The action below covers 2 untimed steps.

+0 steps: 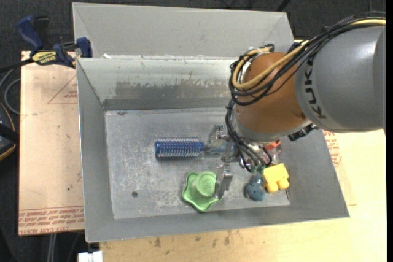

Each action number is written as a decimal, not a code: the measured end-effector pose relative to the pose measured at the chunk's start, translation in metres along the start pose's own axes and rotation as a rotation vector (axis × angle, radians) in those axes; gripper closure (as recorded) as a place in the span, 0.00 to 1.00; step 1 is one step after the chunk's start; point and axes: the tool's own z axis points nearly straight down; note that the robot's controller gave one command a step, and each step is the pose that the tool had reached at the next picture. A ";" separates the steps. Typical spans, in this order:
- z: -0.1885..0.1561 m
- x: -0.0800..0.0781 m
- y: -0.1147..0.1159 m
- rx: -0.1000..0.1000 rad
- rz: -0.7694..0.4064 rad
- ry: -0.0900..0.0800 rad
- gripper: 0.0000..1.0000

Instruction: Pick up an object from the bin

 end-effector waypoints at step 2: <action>0.058 -0.002 -0.052 0.005 0.143 -0.001 0.00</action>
Offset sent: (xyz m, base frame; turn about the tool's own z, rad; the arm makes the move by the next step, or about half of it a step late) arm -0.0257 0.0537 -0.0331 0.1274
